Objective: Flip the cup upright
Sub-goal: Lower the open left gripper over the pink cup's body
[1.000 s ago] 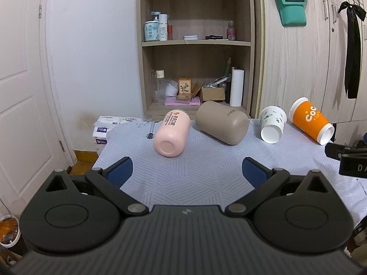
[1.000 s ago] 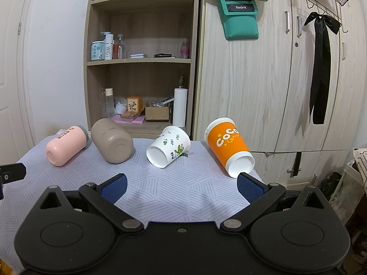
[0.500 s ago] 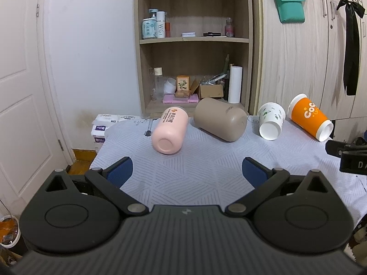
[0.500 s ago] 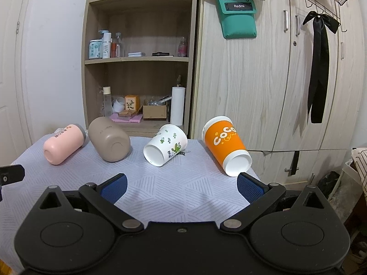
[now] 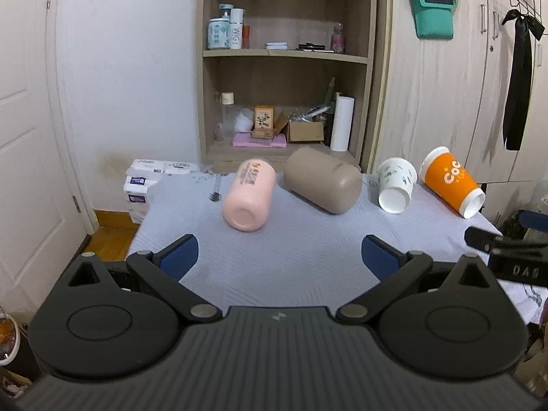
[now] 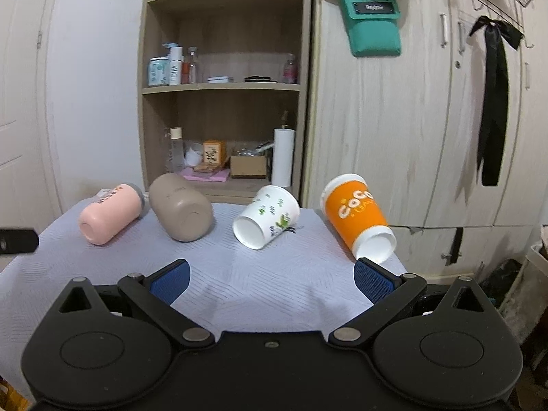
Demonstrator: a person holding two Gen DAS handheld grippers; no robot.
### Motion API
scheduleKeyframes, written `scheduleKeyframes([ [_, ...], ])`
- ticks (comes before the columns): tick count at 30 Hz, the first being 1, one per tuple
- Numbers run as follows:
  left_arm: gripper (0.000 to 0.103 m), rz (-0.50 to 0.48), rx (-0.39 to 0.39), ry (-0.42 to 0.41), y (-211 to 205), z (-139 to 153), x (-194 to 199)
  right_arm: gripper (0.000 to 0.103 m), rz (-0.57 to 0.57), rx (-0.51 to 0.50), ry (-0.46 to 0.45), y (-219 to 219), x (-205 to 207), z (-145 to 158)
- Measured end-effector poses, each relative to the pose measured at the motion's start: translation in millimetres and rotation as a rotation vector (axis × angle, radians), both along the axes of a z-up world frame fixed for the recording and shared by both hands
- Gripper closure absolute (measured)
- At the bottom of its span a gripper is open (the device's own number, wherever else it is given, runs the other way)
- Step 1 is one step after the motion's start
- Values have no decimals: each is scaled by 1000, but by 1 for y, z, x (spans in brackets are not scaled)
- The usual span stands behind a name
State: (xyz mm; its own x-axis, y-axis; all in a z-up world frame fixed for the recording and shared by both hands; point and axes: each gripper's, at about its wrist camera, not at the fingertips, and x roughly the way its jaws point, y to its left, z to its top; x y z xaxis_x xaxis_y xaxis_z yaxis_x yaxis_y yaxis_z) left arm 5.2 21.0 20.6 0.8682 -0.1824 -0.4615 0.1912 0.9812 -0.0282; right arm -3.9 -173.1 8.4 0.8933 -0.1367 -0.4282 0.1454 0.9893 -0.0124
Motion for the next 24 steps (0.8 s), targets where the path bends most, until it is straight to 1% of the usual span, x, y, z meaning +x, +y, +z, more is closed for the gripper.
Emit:
scheduleKeyframes([
  [4,0,-2,-2,52,10,14,21,0,47,-5,10,11,14,5],
  [6,0,6,47,53,13,19,31,0,78,13,21,18,25,7],
  [8,0,6,105,19,14,23,38,0,127,44,28,27,37,7],
  [9,1,4,119,17,15,24,44,0,149,64,43,31,44,6],
  [10,1,0,117,20,17,26,51,0,173,88,55,35,51,5],
  [13,1,-32,81,40,26,30,77,0,263,180,95,51,78,0],
  [15,1,-46,45,69,32,30,96,0,297,229,114,62,97,-3],
  [19,3,-95,-33,126,42,19,132,0,325,263,149,83,126,-9],
  [24,4,-125,-96,166,49,5,175,0,366,261,161,106,152,-17],
])
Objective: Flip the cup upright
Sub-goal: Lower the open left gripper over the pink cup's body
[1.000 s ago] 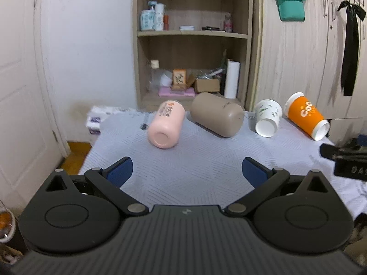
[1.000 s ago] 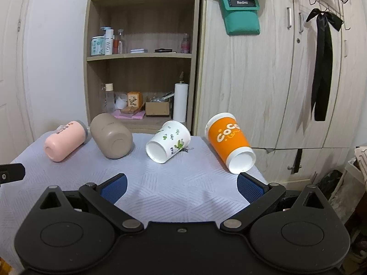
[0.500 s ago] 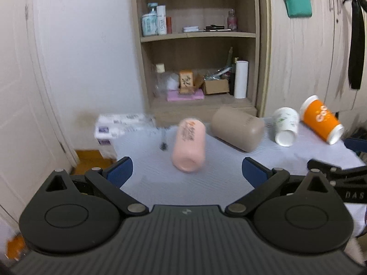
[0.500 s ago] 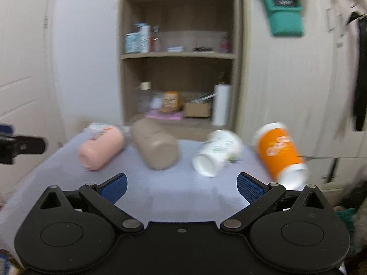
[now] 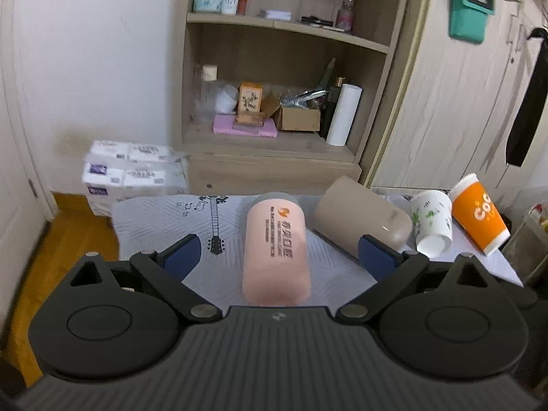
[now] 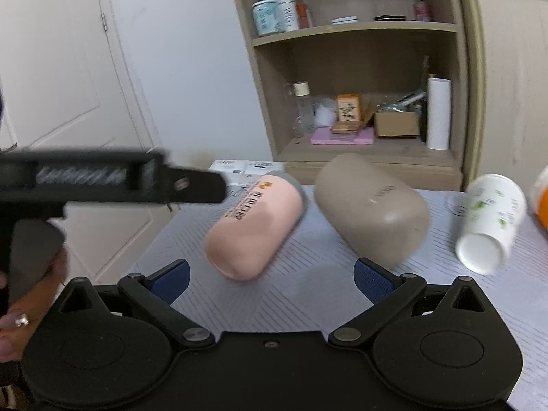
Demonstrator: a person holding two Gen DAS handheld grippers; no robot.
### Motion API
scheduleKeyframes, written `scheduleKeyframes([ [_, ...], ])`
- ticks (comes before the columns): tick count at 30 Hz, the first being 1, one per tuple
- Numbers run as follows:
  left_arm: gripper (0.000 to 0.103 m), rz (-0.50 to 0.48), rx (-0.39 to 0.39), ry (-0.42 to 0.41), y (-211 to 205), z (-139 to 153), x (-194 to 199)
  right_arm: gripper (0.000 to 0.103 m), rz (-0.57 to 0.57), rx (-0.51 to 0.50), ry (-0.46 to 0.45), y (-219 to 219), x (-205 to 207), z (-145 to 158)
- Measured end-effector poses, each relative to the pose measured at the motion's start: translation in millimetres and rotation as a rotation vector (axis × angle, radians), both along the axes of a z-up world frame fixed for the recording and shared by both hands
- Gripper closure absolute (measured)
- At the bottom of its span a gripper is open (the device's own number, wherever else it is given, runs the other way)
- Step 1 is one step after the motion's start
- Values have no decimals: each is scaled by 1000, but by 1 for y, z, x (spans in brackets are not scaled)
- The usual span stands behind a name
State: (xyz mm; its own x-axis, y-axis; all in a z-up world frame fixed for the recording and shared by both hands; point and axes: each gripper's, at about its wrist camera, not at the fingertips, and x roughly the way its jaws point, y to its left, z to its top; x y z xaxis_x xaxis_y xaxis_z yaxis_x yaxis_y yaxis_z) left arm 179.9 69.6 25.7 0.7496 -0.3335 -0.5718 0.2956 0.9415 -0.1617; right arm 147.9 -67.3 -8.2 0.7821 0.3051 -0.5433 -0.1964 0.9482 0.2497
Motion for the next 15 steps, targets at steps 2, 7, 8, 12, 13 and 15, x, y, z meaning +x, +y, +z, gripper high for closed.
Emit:
scheduleKeyframes([
  [2,4,-27,9,14,0,-4,13,0,15,-11,12,10,9,-5],
  [7,8,-59,4,56,7,-16,32,0,46,-42,24,27,25,-11],
  [8,10,-58,-5,77,10,-19,36,0,58,-39,31,30,29,-12],
  [12,16,-68,-69,131,21,-25,46,0,88,-19,67,40,38,-17],
  [13,20,-66,-76,144,24,-27,48,0,93,-26,68,42,40,-18],
  [15,28,-62,-70,157,25,-31,50,0,96,-30,63,46,41,-19],
])
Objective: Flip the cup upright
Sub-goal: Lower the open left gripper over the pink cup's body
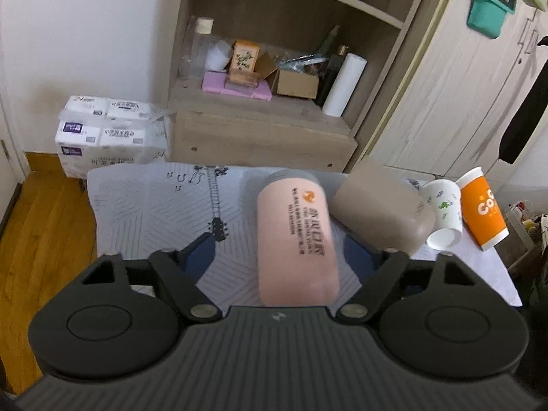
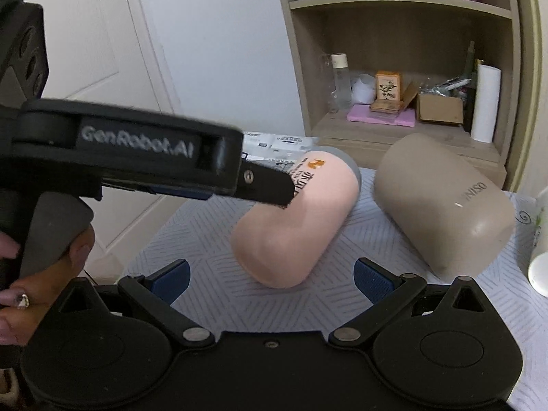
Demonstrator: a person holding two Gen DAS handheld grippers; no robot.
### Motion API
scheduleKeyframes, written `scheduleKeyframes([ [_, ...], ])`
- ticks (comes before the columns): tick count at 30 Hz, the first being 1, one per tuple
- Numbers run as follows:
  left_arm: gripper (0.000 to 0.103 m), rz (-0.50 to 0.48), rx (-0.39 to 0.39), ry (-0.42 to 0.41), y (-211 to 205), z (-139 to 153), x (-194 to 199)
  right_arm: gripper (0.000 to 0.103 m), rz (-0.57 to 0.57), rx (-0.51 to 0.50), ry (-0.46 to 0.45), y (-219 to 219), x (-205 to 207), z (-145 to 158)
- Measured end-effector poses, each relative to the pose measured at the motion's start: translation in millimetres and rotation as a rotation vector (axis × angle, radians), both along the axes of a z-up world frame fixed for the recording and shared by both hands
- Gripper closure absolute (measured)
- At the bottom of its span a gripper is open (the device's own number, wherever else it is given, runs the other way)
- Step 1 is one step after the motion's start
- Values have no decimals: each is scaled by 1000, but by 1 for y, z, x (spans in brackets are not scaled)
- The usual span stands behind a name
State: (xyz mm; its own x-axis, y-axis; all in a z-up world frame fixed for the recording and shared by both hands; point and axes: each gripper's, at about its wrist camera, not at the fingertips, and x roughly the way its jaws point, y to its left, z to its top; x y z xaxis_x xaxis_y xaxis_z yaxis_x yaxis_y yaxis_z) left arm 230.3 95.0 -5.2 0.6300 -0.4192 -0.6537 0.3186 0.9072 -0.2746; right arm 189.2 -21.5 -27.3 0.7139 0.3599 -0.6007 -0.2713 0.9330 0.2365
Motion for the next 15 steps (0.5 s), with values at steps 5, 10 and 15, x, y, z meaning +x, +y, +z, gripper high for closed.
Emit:
scheduleKeyframes([
  [5,38,0,-16,37,5,-7,3,1,-2,12,-6,2,4,-1],
  [10,51,-39,-44,61,3,-8,5,11,26,-1,-12,8,10,-4],
  [15,55,-12,-153,164,8,-14,10,11,23,-2,-17,10,14,-5],
])
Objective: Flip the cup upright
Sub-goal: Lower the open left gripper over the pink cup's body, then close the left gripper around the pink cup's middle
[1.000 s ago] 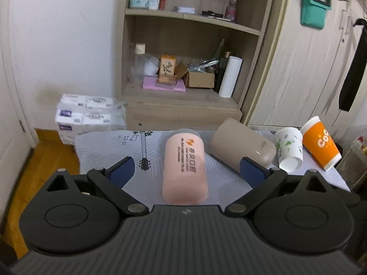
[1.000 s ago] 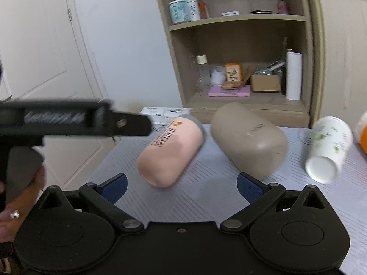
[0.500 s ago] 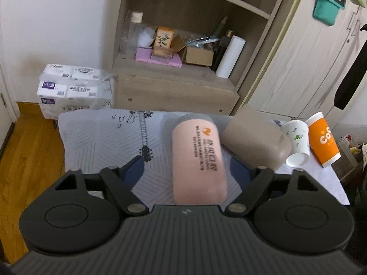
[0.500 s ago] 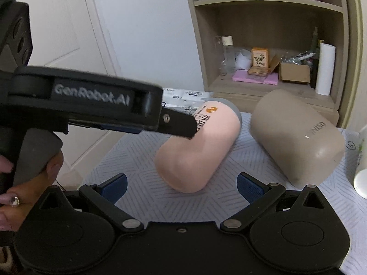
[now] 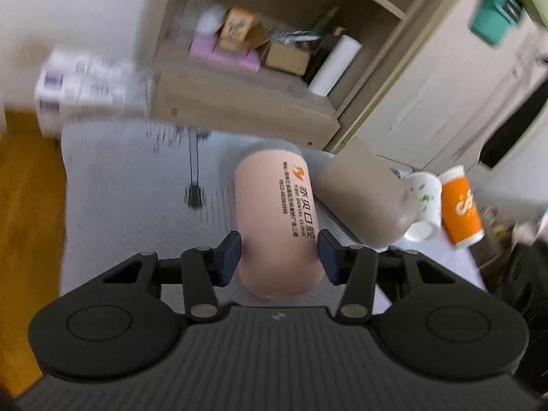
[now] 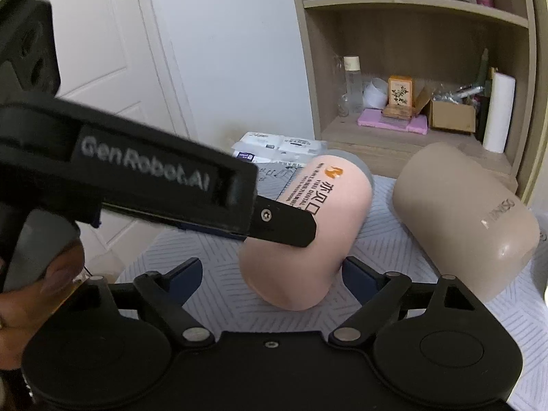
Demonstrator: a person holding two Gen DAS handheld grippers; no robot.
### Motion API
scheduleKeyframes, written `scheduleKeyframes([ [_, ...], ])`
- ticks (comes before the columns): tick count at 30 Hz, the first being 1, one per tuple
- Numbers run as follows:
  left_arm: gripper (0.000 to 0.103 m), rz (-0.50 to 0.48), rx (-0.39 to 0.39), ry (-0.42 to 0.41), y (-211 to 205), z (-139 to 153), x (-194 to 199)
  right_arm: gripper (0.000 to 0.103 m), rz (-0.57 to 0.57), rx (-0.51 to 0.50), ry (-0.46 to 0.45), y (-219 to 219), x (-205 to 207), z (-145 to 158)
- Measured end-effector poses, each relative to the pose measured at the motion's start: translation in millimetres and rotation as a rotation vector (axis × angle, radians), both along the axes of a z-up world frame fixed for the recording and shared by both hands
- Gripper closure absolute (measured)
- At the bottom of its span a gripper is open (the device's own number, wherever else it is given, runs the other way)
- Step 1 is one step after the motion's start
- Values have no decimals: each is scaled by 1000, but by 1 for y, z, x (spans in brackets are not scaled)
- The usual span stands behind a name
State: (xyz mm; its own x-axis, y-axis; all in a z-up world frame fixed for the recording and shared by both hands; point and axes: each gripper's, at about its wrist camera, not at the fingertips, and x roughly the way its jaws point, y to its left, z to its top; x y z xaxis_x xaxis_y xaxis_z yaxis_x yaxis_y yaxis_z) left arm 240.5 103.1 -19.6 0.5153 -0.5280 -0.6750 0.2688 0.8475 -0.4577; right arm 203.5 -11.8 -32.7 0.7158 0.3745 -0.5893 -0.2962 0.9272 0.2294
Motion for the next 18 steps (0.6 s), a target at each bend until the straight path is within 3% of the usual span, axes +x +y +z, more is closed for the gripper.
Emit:
scheduleKeyframes([
  [5,55,9,10,5,-4,0,-1,14,-21,46,8,-5,3,-5],
  [9,55,33,22,4,-4,1,-5,32,-27,31,4,-11,2,-4],
  [18,56,73,23,36,-8,6,-26,32,6,55,22,-17,-13,-1],
])
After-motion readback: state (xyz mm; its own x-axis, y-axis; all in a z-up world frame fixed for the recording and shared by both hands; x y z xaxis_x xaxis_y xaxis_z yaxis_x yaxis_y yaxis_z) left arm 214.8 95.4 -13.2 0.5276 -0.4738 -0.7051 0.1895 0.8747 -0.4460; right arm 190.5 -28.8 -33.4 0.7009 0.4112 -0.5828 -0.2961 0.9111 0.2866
